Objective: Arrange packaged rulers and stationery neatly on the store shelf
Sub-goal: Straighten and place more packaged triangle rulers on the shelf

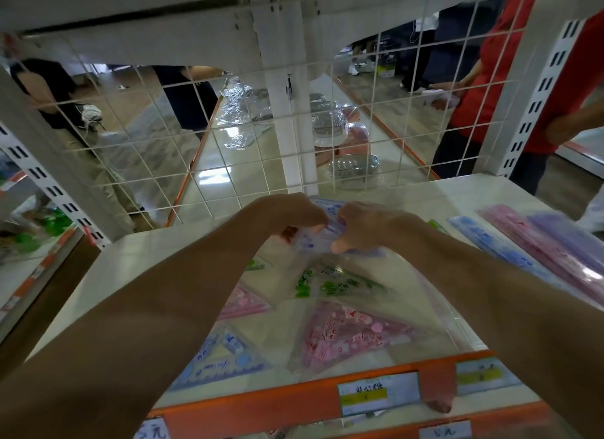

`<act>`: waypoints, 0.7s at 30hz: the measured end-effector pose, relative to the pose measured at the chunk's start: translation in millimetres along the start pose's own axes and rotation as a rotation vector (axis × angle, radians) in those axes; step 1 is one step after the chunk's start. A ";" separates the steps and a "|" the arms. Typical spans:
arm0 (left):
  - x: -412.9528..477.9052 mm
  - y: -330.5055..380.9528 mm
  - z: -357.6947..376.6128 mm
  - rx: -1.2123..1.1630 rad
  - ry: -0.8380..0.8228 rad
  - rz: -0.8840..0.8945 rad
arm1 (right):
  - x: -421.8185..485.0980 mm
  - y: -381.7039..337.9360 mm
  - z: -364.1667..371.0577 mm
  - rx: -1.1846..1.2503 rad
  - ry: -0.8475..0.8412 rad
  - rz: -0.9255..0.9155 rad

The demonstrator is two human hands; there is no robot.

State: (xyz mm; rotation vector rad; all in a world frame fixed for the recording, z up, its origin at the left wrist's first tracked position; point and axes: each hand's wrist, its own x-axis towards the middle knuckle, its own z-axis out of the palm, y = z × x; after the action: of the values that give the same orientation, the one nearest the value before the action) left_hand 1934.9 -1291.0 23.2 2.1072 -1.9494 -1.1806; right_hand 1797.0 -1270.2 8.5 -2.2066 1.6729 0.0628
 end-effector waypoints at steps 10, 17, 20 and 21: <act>8.6 -0.1 2.1 0.019 0.020 -0.072 | -0.2 -6.0 -3.0 0.062 -0.028 0.038; 11.4 -3.2 -1.1 -0.064 -0.004 -0.097 | -1.4 -9.0 0.0 0.096 -0.025 0.044; 9.0 -0.7 0.0 -0.046 -0.018 -0.078 | -1.6 -10.4 -1.2 0.068 -0.019 0.050; 8.4 0.3 0.1 -0.032 -0.015 -0.061 | -2.0 -11.0 -1.2 0.059 -0.011 0.051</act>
State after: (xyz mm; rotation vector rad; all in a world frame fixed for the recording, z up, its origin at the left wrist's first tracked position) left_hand 1934.0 -1298.3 19.2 2.1634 -1.8719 -1.2326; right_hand 1806.5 -1266.2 13.0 -2.1166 1.7036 0.0378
